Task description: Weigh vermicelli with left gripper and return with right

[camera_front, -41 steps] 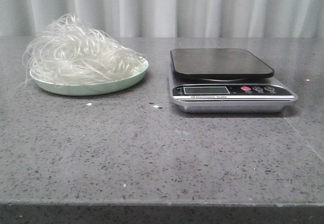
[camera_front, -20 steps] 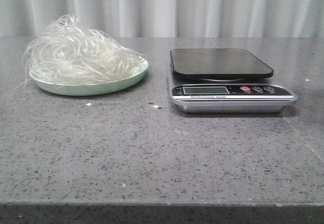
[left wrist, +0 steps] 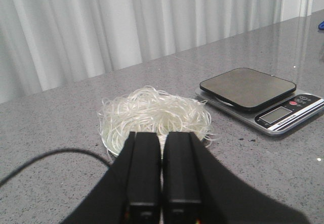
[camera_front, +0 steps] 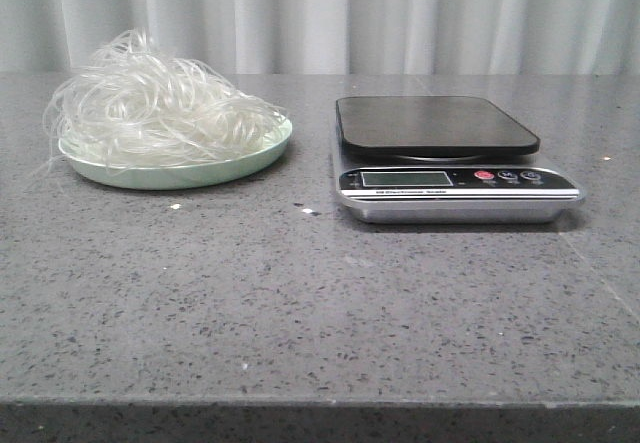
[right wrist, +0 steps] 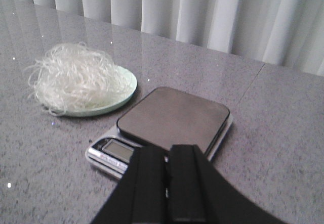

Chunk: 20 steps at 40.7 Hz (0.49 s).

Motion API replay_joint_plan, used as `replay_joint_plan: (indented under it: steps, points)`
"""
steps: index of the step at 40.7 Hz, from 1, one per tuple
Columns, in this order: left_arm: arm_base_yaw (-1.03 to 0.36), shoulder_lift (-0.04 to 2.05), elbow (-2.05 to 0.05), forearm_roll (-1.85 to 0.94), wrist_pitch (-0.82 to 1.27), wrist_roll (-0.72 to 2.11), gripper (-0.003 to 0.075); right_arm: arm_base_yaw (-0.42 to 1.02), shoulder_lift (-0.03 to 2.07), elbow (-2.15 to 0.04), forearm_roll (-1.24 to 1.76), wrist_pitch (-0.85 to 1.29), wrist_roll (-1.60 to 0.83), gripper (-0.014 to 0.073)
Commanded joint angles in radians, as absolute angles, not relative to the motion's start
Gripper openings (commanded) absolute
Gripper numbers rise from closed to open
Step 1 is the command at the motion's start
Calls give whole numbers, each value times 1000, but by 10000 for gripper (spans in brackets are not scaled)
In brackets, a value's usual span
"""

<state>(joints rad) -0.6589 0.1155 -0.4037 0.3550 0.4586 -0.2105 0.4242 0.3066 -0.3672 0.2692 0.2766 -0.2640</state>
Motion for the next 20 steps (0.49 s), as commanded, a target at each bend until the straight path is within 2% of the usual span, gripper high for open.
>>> replay_joint_plan:
  steps: [1,20]
  points:
    - [-659,128,-428,367,390,-217,137,423,272,-349,265,174,-267,153]
    - [-659,128,-428,367,390,-217,137,423,259,-320,265,162,-267,150]
